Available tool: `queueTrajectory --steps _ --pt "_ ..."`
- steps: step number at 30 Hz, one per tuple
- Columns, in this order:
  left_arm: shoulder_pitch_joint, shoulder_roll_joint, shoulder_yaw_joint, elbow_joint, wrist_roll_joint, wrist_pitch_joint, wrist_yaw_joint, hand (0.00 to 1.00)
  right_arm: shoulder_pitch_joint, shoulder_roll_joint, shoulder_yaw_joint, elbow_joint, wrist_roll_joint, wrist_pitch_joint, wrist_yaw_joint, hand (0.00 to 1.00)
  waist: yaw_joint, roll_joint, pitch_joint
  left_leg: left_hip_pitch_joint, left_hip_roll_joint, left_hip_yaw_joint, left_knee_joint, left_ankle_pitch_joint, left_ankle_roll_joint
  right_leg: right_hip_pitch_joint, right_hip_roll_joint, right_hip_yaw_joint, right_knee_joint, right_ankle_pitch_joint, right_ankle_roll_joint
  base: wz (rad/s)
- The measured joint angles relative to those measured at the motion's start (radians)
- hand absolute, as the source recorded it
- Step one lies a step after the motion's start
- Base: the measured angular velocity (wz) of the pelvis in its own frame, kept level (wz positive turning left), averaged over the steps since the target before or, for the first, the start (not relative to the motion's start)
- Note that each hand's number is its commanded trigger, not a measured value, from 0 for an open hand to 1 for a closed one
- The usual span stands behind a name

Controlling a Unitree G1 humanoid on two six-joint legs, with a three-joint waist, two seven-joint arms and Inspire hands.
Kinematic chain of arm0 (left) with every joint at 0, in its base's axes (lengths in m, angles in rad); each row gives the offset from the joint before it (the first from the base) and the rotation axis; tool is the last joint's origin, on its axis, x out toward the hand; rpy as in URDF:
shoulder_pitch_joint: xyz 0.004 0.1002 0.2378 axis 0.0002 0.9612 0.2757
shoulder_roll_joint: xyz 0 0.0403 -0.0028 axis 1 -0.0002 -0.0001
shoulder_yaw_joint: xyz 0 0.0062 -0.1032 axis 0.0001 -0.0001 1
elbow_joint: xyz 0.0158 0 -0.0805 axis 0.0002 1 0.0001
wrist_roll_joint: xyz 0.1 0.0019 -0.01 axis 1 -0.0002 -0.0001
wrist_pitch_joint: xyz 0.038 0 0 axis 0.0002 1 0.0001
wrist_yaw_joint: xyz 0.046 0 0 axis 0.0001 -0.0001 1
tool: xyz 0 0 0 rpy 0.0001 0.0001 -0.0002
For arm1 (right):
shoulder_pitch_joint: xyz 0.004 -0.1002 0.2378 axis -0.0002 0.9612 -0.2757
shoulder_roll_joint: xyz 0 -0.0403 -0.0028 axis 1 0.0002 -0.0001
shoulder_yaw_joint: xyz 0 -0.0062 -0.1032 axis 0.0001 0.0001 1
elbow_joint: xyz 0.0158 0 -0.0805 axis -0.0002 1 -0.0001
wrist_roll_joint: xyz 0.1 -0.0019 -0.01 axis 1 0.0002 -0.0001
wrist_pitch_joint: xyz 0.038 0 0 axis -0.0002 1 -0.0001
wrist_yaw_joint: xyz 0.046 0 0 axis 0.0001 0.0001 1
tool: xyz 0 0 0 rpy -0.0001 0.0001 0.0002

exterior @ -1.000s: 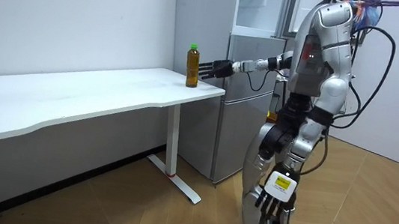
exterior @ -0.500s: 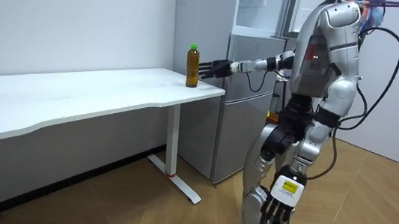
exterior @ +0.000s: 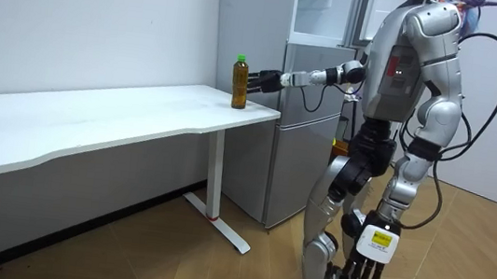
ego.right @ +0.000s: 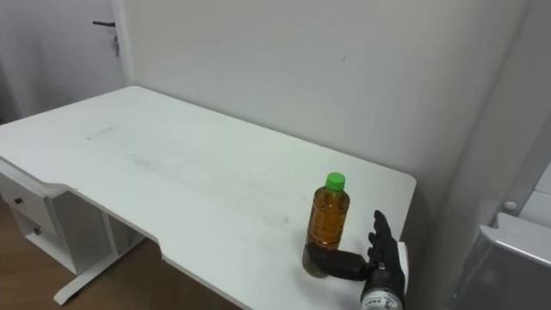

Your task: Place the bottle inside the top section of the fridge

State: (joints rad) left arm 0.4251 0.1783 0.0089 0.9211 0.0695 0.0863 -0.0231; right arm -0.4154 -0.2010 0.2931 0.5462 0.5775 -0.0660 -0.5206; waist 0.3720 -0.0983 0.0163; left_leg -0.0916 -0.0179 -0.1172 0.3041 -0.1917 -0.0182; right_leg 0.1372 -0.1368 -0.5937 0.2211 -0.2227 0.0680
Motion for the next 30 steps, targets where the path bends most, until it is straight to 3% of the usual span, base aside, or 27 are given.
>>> queueTrajectory --steps 10,17,24,30 --pt "0.001 0.023 0.002 -0.039 -0.001 -0.001 0.0 0.0 -0.027 -0.02 0.001 0.0 0.01 0.0 0.003 0.0 0.021 -0.025 0.0023 0.0 0.0 0.0 0.002 0.0 0.0 0.0 -0.001 -0.001 0.0 0.0 0.0 0.0" --pt "0.014 0.035 0.005 -0.047 -0.039 0.0 0.013 0.0 -0.033 -0.04 0.011 0.001 0.05 0.0 0.02 0.0 0.023 -0.017 0.0078 -0.004 -0.003 -0.007 0.011 0.0 0.0 0.006 -0.001 -0.011 0.001 0.0 0.0 0.03" --pt "0.027 0.035 0.009 -0.058 -0.04 0.0 0.01 0.0 -0.034 -0.059 0.01 0.046 0.053 0.0 0.021 0.0 0.046 -0.023 0.0042 -0.021 -0.008 -0.02 0.025 0.0 0.001 0.001 -0.001 -0.017 0.004 0.0 0.0 0.05" --pt "0.047 0.035 0.008 -0.06 -0.051 -0.002 0.008 0.0 -0.035 -0.063 0.01 0.081 0.058 -0.002 0.022 0.0 0.049 -0.02 0.0063 -0.022 -0.012 -0.032 0.037 0.001 0.002 0.014 -0.002 -0.038 0.004 0.0 0.0 0.1"
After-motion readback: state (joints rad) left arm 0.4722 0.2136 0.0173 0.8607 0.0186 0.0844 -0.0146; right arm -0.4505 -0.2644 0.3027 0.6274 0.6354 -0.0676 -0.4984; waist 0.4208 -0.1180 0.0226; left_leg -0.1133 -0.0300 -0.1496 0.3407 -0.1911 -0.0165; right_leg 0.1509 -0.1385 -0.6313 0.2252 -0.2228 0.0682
